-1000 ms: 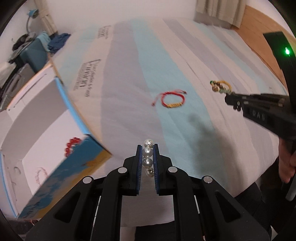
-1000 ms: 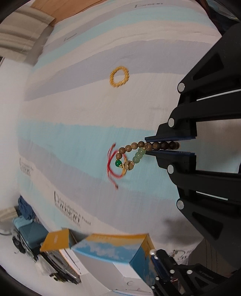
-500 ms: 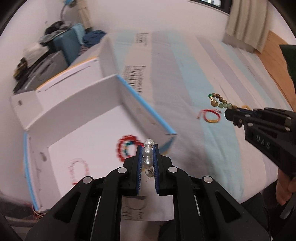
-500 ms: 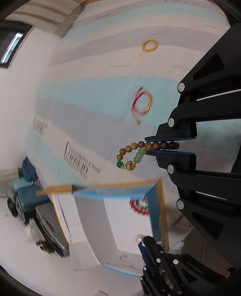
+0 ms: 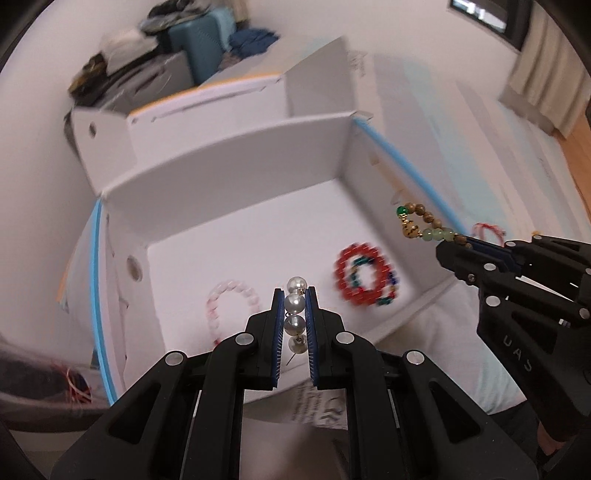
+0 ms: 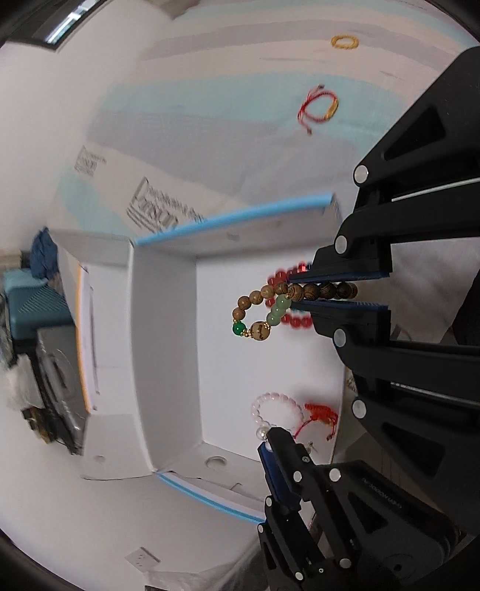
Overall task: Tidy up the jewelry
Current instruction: 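Carry the pearl strand and wooden-green bracelet into the white box, then open both tools to drop the bracelets into the box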
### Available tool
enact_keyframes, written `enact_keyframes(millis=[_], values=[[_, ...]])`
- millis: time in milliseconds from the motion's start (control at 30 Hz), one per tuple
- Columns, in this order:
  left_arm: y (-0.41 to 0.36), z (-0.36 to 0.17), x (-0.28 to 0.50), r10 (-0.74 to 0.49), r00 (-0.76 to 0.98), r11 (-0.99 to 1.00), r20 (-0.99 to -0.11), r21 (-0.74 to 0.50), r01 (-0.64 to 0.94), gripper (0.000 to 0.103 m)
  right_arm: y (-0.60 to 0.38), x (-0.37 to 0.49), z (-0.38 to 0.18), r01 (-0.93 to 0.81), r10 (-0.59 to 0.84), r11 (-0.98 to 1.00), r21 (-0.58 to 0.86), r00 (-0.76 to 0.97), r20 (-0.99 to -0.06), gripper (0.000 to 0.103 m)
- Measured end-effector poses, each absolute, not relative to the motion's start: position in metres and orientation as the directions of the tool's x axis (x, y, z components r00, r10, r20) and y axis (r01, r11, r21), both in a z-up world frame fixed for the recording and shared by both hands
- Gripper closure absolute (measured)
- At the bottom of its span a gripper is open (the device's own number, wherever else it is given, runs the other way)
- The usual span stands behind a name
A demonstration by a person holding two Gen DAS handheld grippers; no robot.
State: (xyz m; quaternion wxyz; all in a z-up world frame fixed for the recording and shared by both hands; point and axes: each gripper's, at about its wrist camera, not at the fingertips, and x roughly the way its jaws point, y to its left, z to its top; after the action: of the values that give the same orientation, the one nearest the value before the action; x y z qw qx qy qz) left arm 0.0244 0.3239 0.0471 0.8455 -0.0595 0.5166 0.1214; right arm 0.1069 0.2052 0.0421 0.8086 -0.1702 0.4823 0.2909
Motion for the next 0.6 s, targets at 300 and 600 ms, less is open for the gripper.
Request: enact_keyframes(millis=[300, 600], values=[[0.369, 0.003, 0.033, 0.119, 0.321, 0.947, -0.940, 0.011, -0.320, 0.093, 0.244, 0.127, -0.012, -0.648, 0.242, 0.761, 0.016, 0.261, -0.934, 0.096], [0.383, -0.027, 0.037, 0.097, 0.263, 0.945, -0.960, 0.006, -0.327, 0.092, 0.260, 0.143, -0.044, -0.649, 0.202, 0.761, 0.016, 0.213, -0.956, 0.093]])
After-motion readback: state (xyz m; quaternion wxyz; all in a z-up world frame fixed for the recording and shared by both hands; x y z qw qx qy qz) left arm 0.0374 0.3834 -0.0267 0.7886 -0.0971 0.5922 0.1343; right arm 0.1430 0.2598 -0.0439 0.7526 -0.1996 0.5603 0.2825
